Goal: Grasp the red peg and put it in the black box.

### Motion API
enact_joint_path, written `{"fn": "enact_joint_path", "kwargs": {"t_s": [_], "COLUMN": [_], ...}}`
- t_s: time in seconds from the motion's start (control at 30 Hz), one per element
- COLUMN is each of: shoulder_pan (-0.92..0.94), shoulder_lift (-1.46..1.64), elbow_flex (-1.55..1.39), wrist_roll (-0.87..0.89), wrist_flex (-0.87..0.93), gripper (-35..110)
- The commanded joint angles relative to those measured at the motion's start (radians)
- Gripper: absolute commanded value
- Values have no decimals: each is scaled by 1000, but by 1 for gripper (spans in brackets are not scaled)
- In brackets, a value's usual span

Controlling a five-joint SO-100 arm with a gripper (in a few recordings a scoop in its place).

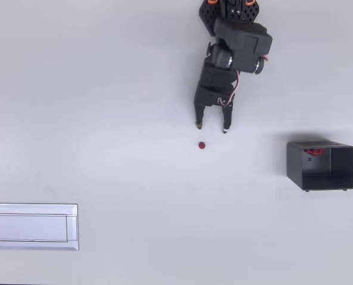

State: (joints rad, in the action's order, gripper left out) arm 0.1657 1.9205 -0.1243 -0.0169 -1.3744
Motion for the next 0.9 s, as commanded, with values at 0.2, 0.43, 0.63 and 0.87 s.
{"fn": "enact_joint_path", "kwargs": {"t_s": [0.2, 0.43, 0.63, 0.87], "shoulder_pan": [26, 29, 34, 43], "shoulder_lift": [110, 156, 193, 219], "elbow_flex": [-121, -207, -275, -318], "wrist_roll": [6, 17, 20, 21], "wrist_flex": [-67, -58, -54, -54], "gripper": [26, 26, 26, 26]}}
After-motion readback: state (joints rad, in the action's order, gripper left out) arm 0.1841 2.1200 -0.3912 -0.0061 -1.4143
